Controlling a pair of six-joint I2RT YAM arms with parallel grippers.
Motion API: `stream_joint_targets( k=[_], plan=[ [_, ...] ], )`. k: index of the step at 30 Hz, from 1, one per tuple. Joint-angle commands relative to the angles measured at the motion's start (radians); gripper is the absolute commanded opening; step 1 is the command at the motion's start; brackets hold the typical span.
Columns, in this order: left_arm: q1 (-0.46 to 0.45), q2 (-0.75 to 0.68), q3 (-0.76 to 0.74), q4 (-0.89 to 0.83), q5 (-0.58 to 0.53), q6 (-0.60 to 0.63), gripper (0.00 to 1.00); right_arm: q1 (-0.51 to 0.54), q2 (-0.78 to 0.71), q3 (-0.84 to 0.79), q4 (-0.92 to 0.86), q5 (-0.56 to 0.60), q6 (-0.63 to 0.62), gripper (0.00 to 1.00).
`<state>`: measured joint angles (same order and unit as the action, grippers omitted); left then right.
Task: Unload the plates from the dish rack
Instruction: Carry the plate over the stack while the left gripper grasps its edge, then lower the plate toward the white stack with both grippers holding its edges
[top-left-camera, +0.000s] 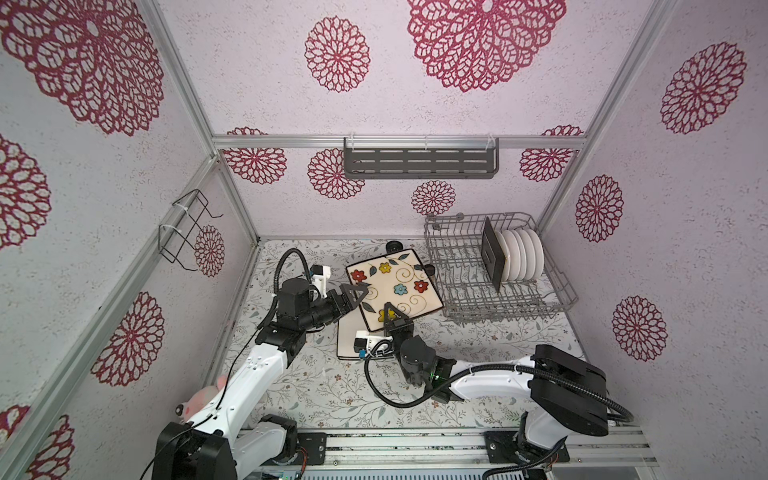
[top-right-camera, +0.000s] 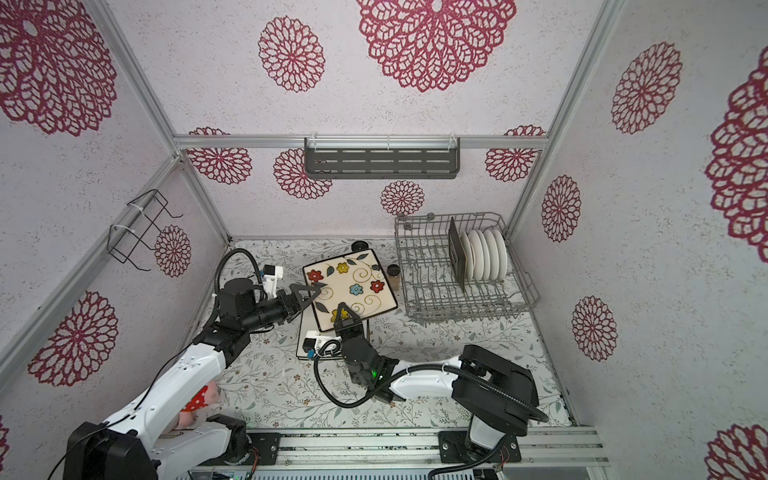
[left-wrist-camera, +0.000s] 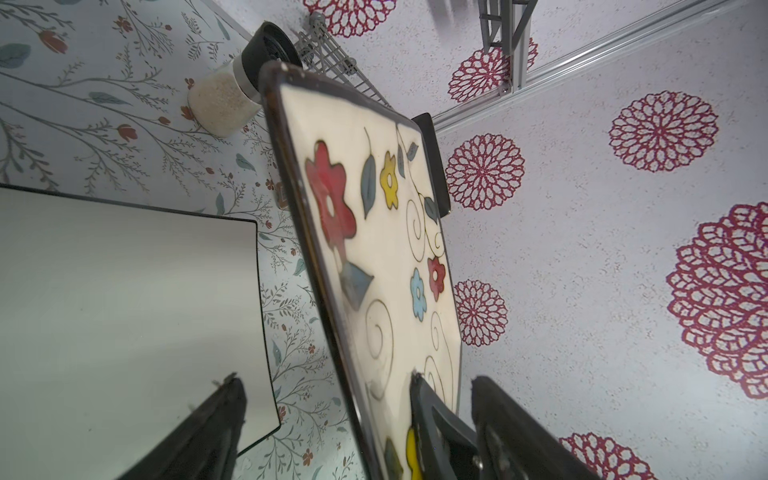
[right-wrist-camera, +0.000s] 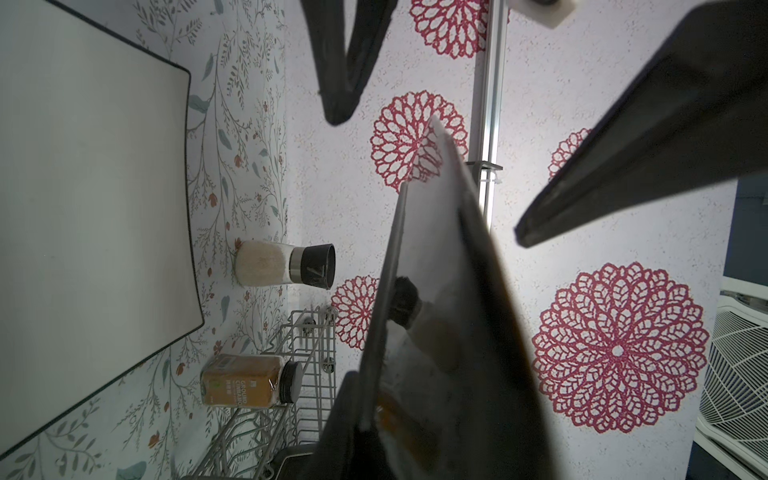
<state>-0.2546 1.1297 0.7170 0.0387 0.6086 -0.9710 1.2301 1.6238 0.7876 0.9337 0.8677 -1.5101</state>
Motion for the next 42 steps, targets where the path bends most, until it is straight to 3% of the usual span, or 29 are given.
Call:
stream_joint_targets(
  k=[1,10,22,29,34,42],
  plan=[
    [-0.009,0.043,-0.016,0.087,0.034,-0.029,0.86,0.027,-0.028,0.081,0.246,0.068,-0.032,0.08],
    [-0.012,0.106,-0.03,0.175,0.068,-0.052,0.78,0.058,0.012,0.112,0.263,0.118,-0.019,0.08],
    [-0.017,0.172,-0.051,0.378,0.156,-0.147,0.41,0.075,0.028,0.116,0.281,0.148,0.004,0.1],
    [-0.024,0.202,-0.06,0.466,0.206,-0.189,0.33,0.077,0.031,0.121,0.281,0.154,0.015,0.11],
    [-0.029,0.206,-0.06,0.466,0.227,-0.184,0.19,0.075,0.039,0.121,0.286,0.162,0.018,0.12],
    [-0.028,0.213,-0.054,0.428,0.238,-0.166,0.07,0.076,0.043,0.117,0.295,0.163,0.029,0.17]
  ],
)
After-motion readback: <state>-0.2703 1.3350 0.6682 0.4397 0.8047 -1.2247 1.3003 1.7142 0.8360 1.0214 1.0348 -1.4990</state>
